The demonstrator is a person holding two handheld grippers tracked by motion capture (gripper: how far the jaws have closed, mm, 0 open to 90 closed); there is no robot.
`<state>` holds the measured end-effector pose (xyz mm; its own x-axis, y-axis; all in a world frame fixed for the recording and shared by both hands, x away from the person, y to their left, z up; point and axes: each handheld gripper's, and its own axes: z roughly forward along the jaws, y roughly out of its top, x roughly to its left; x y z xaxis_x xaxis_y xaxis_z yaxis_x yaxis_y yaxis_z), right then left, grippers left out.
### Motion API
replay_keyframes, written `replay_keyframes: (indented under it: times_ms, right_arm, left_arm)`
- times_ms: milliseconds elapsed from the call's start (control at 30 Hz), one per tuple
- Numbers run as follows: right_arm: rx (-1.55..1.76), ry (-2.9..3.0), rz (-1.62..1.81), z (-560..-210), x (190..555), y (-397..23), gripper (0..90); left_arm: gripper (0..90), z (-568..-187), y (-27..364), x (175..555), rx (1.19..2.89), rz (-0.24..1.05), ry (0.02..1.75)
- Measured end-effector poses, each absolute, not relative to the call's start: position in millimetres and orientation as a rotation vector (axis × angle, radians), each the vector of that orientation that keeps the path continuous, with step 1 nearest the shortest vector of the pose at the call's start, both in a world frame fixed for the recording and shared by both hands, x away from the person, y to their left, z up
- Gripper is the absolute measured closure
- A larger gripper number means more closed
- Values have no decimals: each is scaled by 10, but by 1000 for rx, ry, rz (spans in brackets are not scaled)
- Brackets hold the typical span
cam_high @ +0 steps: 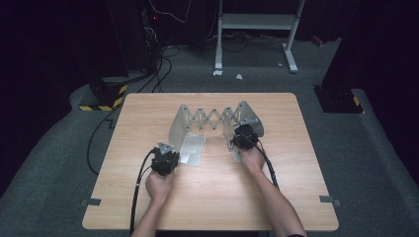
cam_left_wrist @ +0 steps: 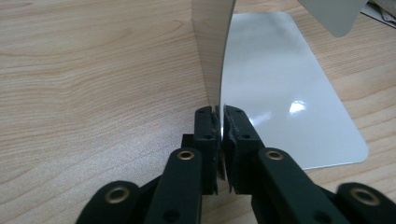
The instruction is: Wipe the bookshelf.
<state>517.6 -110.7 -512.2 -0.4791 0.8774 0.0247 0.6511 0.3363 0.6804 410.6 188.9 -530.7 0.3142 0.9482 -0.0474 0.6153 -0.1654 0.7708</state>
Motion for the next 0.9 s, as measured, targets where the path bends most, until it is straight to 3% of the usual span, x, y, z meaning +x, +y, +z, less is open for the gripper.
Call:
replay_keyframes:
  times_ms: [900]
  right_arm:
    - [1232,2344,893,-5116,4747,-1251,820]
  left_arm:
    - [820,-5307,1888,4113,1875,596,1385]
